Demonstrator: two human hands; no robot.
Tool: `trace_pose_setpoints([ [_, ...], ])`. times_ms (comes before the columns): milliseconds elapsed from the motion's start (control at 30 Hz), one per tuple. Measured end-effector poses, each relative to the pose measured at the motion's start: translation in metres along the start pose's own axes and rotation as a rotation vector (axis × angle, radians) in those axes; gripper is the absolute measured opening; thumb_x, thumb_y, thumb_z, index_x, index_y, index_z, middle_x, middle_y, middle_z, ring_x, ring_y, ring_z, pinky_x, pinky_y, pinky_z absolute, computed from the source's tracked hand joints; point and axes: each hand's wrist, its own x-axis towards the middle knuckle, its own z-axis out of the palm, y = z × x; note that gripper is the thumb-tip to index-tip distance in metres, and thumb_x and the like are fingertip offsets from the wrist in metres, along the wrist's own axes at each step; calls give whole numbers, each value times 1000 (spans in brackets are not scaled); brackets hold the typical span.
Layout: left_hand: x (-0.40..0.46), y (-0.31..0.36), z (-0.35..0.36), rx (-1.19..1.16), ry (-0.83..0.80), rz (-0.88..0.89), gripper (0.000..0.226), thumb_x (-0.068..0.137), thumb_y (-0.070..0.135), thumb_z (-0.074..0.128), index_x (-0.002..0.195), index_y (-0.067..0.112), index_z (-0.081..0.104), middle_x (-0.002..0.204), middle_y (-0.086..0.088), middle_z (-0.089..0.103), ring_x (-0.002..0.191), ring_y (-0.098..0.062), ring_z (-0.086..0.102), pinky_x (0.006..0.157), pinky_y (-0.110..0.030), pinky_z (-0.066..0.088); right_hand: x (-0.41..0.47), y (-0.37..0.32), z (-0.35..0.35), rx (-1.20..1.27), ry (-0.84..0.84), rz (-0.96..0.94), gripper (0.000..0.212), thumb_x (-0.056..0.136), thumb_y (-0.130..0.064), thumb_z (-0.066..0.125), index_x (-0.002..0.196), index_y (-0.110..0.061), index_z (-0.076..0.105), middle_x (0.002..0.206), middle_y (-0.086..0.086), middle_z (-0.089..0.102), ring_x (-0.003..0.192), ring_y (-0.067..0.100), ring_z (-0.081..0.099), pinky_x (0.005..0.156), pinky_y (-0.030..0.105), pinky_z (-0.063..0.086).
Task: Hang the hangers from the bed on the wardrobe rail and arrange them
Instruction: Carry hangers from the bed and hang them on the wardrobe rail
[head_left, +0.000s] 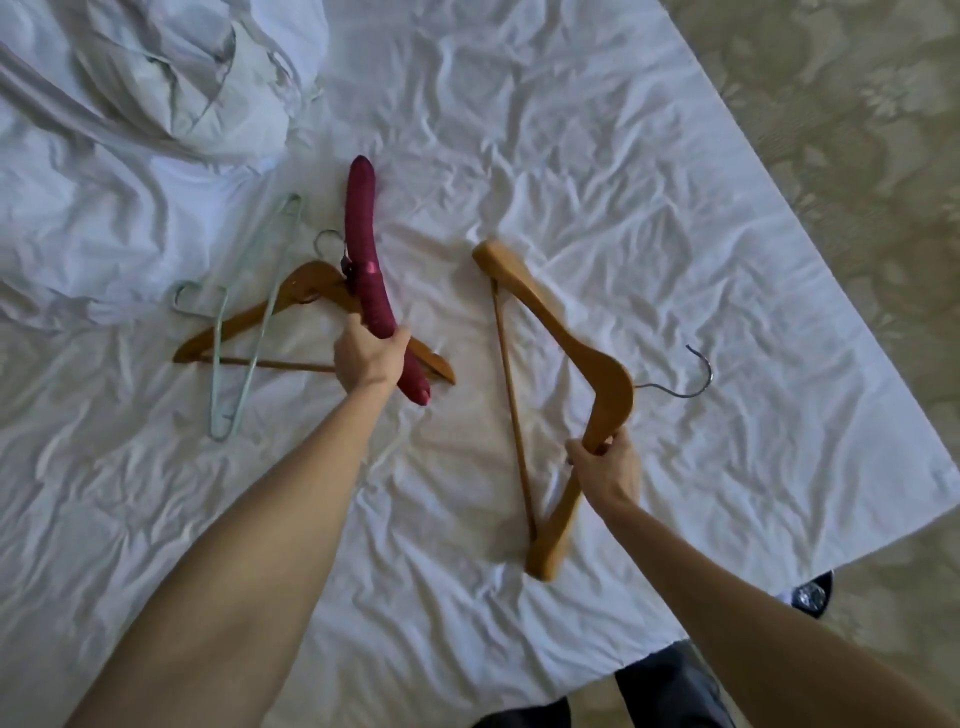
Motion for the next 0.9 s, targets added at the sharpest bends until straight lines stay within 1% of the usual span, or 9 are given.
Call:
trace_pose_setpoints([
  [133, -63, -3, -11, 57, 81, 139, 42, 73, 28, 76, 106, 20, 52, 103, -2, 69, 94, -32, 66, 72, -38, 47, -22, -20, -38, -10, 52, -140, 13, 77, -23, 69, 78, -17, 58, 67, 8, 67, 64, 27, 67, 64, 47, 57],
  [233, -106, -8, -3, 127, -19, 164, 42, 75, 20, 75, 106, 18, 47, 106, -3, 63, 90, -34, 66, 68, -37, 44, -44, -32, -66, -30, 132, -275, 13, 76, -16, 68, 75, -15, 55, 60, 11, 56, 55, 29, 55, 55, 45, 49],
  [300, -122, -7, 10, 158, -119, 108, 48, 78, 19, 73, 114, 15, 42, 107, -6, 67, 93, -34, 68, 67, -36, 44, -54, -36, -75, -61, 140, -353, 18, 77, -13, 69, 72, -19, 52, 51, 1, 48, 45, 15, 46, 47, 36, 42],
  [400, -124, -2, 32, 212, -194, 98, 65, 82, 23, 70, 134, 10, 33, 108, -12, 69, 96, -36, 69, 69, -37, 48, -55, -41, -71, -80, 96, -437, 25, 81, -9, 70, 74, -23, 50, 45, -10, 47, 41, 6, 46, 42, 14, 33],
  [500, -116, 3, 48, 214, -153, 148, 77, 89, 33, 64, 150, 9, 24, 113, -15, 69, 99, -37, 68, 75, -42, 53, -41, -47, -58, -136, 31, -474, 19, 81, -12, 69, 84, -22, 53, 52, -15, 58, 45, 9, 54, 43, 26, 43],
  [567, -115, 6, 50, 151, -108, 160, 73, 94, 45, 57, 150, 9, 28, 112, -14, 70, 99, -37, 68, 76, -42, 53, -36, -49, -49, -146, -6, -490, 18, 81, -13, 68, 89, -23, 55, 52, -5, 57, 44, 12, 55, 44, 33, 47],
  [633, -118, 9, 45, 101, -78, 146, 65, 96, 49, 52, 145, 9, 36, 109, -13, 71, 98, -37, 69, 74, -40, 50, -37, -54, -44, -138, -11, -504, 19, 83, -13, 66, 85, -26, 52, 51, 0, 55, 42, 13, 53, 39, 28, 43],
  [733, -131, 9, 25, 76, -117, 128, 49, 95, 40, 54, 133, 10, 45, 108, -12, 72, 97, -35, 68, 75, -38, 49, -52, -63, -46, -119, 25, -527, 23, 84, -16, 64, 79, -29, 46, 49, -5, 47, 40, 9, 48, 37, 18, 34],
  [900, -177, 11, -39, -66, -186, 111, 56, 84, 28, 65, 135, 16, 48, 109, -3, 71, 99, -28, 68, 83, -39, 54, -112, -80, -74, -111, 33, -561, 14, 85, -12, 65, 84, -20, 54, 53, -7, 50, 44, 4, 51, 41, 16, 39],
])
